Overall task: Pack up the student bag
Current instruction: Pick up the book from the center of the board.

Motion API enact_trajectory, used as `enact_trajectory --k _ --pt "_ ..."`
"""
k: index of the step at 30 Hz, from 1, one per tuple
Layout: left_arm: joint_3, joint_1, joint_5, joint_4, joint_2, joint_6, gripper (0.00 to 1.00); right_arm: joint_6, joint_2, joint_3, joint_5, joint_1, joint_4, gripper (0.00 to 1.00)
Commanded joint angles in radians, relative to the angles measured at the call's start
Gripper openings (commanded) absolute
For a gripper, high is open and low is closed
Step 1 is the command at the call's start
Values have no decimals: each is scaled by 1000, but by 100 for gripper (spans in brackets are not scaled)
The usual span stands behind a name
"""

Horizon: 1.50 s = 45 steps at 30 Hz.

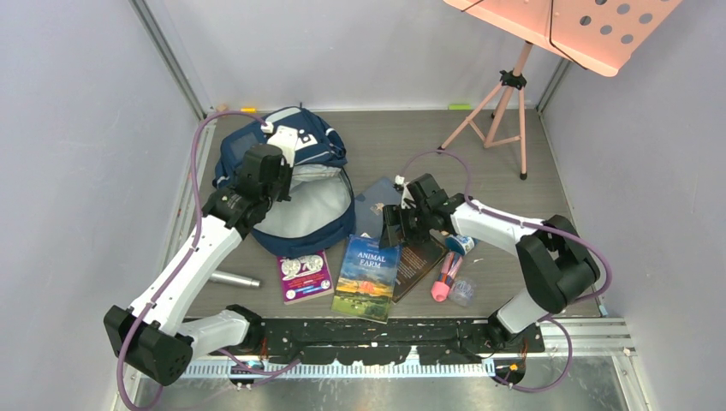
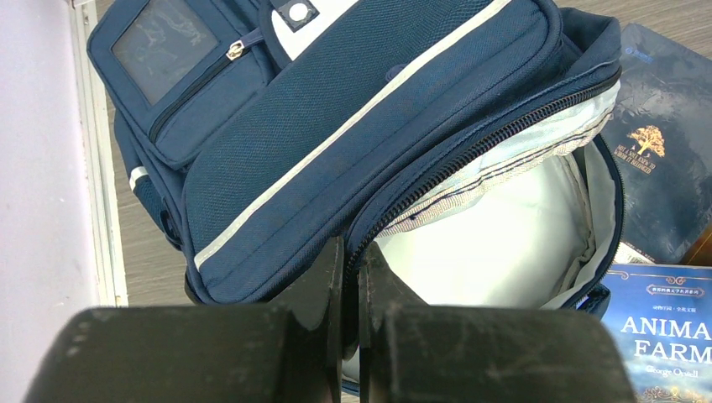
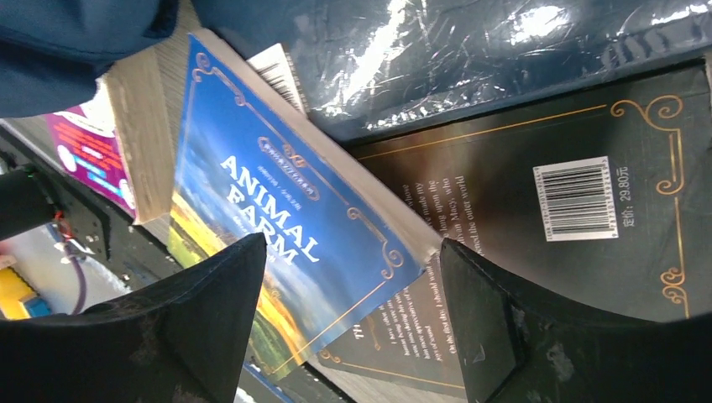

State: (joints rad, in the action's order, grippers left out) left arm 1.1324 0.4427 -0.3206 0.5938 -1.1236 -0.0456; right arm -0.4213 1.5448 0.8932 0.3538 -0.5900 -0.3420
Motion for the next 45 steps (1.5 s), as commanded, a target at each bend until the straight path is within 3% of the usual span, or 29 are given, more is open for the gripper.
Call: enact_trajectory --k 1,8,18,27,32,37,42,44,45 --pt "11 -10 -21 -68 13 -13 0 79 23 -3 -32 -3 13 81" --pt "10 -10 -15 -69 5 -9 0 95 56 6 -16 -4 18 80" --pt "7 -9 -15 -71 -1 -7 0 86 53 -29 146 -4 27 66" --pt "7 -10 -15 -71 -1 -7 0 -21 50 -79 189 -3 138 46" --pt "7 -10 -15 -71 -1 -5 0 -59 47 -90 186 -4 181 19" --pt "6 -10 -15 -72 2 -4 0 -135 -2 -110 183 -4 254 2" --pt "11 -10 -3 -68 -2 1 0 -172 -104 -118 165 -4 281 0" --pt "10 -9 31 -68 -1 3 10 -178 -170 -113 145 -3 269 0" --pt "10 -9 56 -70 1 6 23 -178 -194 -111 129 -3 262 0"
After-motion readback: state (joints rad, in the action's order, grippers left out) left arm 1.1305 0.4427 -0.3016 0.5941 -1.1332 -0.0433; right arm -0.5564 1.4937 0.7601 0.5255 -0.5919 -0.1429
